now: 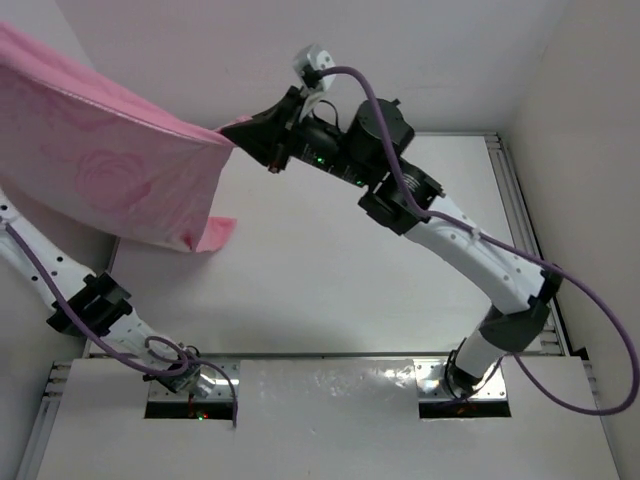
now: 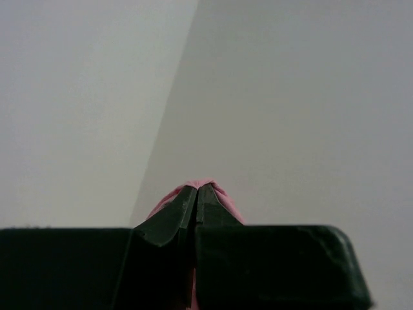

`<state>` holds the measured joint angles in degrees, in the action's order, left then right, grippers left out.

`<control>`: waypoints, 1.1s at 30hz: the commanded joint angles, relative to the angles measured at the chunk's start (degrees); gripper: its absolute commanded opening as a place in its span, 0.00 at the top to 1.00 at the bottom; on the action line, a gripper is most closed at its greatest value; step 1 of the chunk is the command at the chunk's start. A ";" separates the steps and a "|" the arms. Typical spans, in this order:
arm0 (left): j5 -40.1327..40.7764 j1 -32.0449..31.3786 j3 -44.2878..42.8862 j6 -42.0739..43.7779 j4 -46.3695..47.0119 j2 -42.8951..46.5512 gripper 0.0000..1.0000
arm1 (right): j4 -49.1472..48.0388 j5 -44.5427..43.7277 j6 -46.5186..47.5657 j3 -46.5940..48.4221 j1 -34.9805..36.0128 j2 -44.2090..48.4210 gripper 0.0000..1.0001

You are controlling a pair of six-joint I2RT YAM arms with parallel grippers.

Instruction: Put the pillow into the pillowcase

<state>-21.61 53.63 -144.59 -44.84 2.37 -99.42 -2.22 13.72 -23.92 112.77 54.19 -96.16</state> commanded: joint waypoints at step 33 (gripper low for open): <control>-0.10 -28.93 -1.83 22.42 -5.97 20.12 1.00 | 5.03 -37.36 28.58 5.54 -8.75 29.71 1.00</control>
<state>-23.00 23.42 -145.86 -22.00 -8.45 -83.48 4.75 -21.98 3.68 116.68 45.01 -69.97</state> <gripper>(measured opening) 0.006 0.002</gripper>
